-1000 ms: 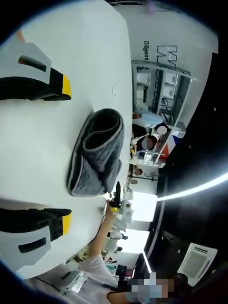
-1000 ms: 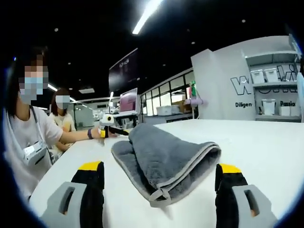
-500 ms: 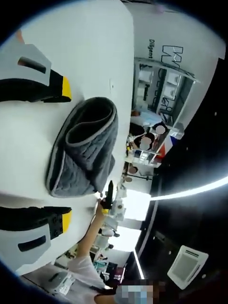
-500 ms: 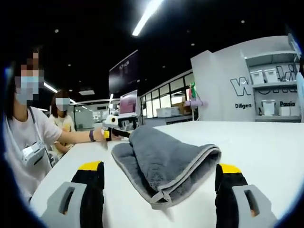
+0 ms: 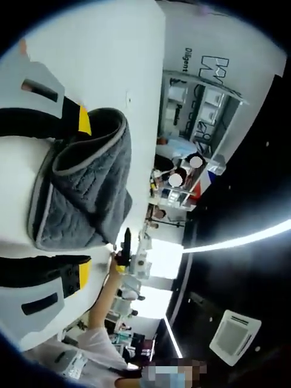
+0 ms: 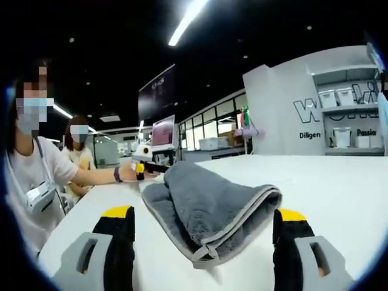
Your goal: Fold the towel on the table until its edges align and the towel forms a compact rectangular stack.
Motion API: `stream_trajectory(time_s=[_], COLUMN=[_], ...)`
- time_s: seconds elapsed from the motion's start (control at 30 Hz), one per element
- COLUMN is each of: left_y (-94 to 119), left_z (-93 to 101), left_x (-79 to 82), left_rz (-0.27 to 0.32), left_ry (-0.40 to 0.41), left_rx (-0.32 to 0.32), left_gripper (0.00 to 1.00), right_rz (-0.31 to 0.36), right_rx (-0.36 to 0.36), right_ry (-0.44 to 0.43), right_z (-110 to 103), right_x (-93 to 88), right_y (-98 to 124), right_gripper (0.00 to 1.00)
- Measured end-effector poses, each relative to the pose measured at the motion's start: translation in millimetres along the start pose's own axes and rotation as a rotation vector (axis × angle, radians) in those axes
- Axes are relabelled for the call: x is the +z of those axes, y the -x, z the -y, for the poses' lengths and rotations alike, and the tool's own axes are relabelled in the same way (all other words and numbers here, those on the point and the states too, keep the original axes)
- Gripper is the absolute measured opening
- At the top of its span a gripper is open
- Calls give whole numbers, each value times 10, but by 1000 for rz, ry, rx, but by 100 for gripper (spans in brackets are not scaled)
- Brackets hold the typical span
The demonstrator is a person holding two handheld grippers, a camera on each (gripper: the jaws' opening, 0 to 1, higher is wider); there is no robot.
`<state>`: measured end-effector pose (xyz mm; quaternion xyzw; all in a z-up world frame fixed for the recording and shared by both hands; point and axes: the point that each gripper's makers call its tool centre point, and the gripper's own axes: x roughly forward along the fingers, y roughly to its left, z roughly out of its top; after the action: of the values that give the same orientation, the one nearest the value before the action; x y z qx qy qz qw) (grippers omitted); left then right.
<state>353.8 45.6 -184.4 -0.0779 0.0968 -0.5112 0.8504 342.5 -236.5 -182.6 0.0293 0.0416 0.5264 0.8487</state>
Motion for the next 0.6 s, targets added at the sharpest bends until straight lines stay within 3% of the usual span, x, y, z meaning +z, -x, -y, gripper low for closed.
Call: stream_trajectory(time_s=[0.13, 0.37, 0.43, 0.57, 0.6], left_y=[30, 66, 89, 100, 132], left_z=[50, 69, 87, 33, -62], left_x=[-50, -38, -1, -4, -32], left_rz=[-9, -2, 16, 25, 9], left_ry=[-36, -58, -97, -98, -142], left_rx=[5, -4, -4, 28, 79], left_gripper=[70, 55, 49, 31, 29], right_rz=[13, 22, 27, 29, 26], right_rx=[2, -10, -12, -20, -21], right_ry=[-6, 0, -3, -2, -1], right_z=[-28, -3, 6, 3, 2], right_x=[22, 33, 41, 37, 32], right_y=[-10, -12, -10, -15, -23], right_gripper=[94, 89, 88, 88, 88])
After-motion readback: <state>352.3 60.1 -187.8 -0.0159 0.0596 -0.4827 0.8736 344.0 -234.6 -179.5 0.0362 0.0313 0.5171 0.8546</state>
